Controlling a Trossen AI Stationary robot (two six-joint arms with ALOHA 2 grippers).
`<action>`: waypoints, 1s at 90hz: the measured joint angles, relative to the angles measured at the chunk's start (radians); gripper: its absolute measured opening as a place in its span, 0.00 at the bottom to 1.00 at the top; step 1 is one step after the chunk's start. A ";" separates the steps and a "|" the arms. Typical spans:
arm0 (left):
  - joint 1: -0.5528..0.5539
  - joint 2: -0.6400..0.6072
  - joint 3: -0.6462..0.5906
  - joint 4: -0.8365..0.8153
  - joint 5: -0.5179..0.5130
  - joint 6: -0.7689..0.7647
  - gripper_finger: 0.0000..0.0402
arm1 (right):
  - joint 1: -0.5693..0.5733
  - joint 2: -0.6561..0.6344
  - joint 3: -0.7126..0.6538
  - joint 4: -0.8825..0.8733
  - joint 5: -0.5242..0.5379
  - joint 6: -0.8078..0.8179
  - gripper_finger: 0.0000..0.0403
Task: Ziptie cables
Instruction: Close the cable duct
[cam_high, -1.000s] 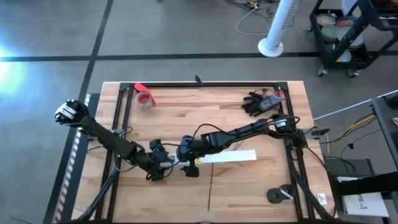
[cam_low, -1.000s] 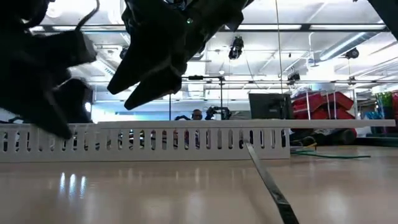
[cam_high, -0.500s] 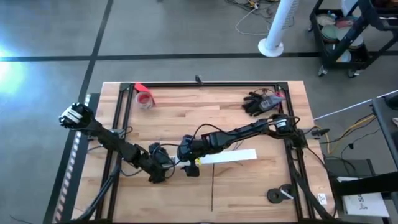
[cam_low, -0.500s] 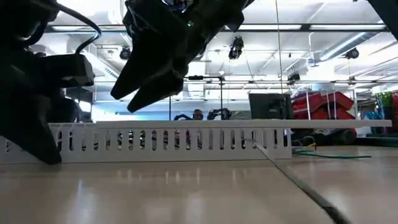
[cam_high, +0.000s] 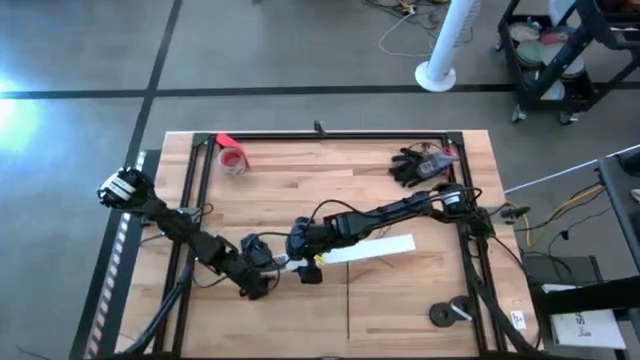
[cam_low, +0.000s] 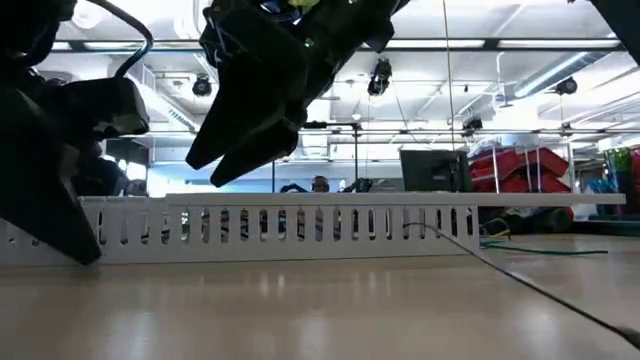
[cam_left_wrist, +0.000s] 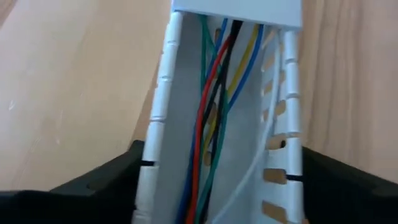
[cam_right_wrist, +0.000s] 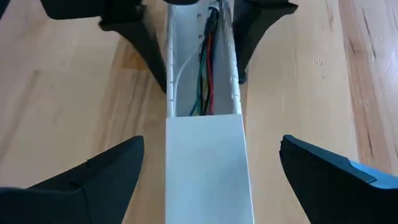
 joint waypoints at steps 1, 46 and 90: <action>0.000 0.000 0.000 0.001 0.000 0.000 0.84 | 0.000 0.000 0.000 0.000 0.000 0.000 0.88; 0.003 -0.027 0.029 -0.094 0.006 0.051 0.97 | 0.000 0.000 0.000 0.000 0.002 0.010 0.88; -0.110 -0.022 0.045 -0.217 -0.097 -0.078 0.97 | -0.003 0.001 -0.025 -0.003 0.002 0.011 0.88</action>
